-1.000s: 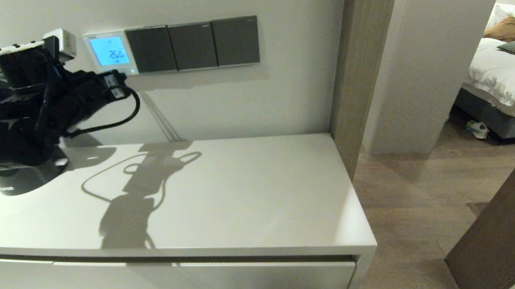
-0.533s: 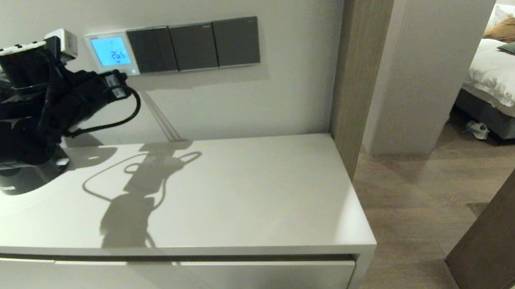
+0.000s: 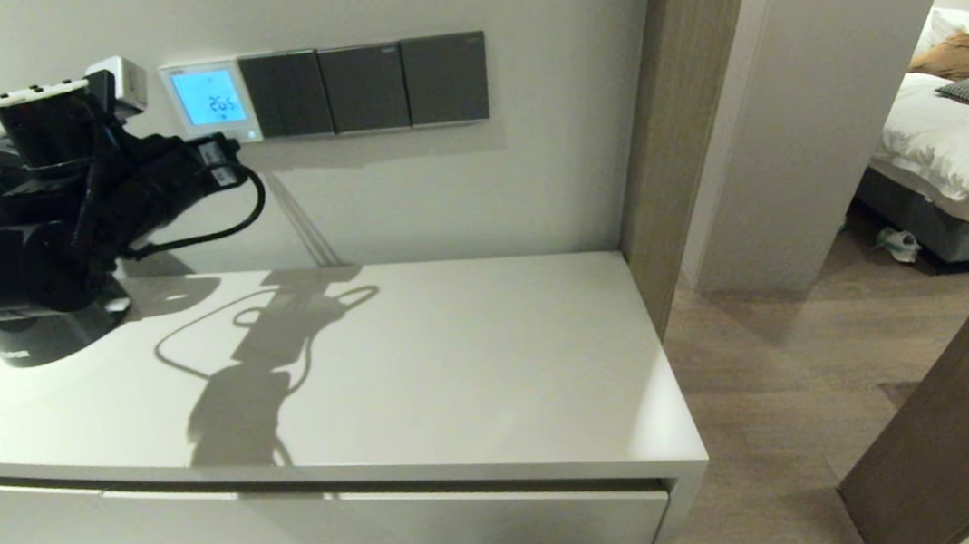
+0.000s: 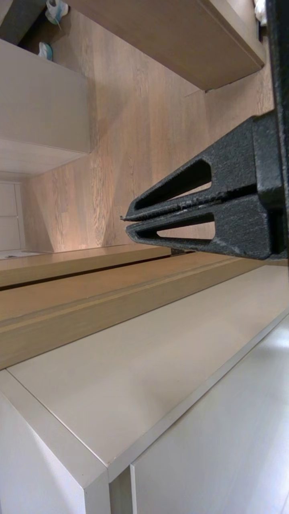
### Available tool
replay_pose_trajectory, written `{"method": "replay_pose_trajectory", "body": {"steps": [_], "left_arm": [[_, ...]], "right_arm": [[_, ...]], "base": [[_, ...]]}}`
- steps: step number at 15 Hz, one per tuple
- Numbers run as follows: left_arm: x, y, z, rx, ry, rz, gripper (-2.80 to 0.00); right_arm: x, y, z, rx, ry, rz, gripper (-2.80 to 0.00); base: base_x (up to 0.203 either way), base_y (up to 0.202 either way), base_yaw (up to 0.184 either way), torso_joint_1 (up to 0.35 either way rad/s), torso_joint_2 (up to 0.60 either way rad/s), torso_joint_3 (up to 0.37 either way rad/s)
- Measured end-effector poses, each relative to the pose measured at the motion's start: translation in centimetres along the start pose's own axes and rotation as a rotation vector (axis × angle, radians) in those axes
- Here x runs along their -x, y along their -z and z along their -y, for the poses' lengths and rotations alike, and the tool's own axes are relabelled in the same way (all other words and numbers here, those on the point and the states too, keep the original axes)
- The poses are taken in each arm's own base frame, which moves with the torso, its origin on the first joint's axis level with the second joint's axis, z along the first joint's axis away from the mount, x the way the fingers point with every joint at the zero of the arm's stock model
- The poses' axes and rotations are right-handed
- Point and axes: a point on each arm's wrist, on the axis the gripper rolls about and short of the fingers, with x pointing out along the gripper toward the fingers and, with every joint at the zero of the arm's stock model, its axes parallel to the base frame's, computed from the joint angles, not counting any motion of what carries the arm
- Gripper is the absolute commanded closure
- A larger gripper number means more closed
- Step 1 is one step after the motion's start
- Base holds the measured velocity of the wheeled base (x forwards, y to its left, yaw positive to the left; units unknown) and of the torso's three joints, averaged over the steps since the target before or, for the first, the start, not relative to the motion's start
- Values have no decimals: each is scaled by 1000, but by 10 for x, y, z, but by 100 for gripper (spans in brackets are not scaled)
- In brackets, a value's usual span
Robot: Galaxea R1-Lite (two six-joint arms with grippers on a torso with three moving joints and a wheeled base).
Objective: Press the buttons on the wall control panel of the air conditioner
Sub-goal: Press the temperature increase button
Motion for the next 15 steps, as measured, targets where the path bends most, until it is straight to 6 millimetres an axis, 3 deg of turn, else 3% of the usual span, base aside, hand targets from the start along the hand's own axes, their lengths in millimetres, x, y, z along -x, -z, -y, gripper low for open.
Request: {"method": "replay_pose_trajectory", "body": {"steps": [11, 15], "left_arm": [[15, -12, 4, -3, 8, 21, 0], [30, -21, 8, -5, 10, 30, 0]], "right_arm": [[0, 0, 0, 0, 0, 0, 0], [0, 0, 0, 0, 0, 0, 0]], "base": [[0, 0, 0, 0, 0, 0], [0, 0, 0, 0, 0, 0]]}}
